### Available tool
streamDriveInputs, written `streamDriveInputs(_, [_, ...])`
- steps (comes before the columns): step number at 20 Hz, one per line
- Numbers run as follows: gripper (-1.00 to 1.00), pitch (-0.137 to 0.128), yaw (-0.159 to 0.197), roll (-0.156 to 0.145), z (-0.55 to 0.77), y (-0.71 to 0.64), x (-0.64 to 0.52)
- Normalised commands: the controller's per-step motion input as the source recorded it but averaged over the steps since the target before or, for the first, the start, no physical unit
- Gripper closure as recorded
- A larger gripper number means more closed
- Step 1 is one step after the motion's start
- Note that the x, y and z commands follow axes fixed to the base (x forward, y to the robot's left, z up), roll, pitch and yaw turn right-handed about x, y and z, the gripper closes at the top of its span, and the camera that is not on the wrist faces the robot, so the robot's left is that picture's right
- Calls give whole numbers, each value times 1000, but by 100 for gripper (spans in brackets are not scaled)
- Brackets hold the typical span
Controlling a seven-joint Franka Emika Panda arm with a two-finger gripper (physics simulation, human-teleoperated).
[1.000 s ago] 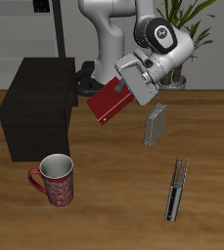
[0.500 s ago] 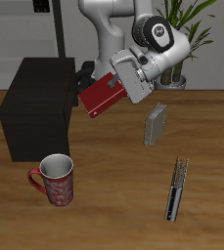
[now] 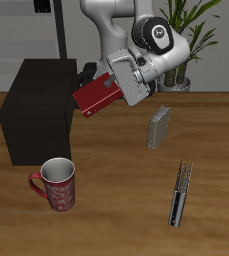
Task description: Place the red book in the top region of the shelf
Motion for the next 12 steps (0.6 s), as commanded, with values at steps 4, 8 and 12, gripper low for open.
streamDriveInputs(4, [100,1,8,-4,-89,-31,65])
streamDriveInputs(8, [100,18,7,-19,-97,-93,58])
streamDriveInputs(12, [100,34,-5,-9,-136,-105,36])
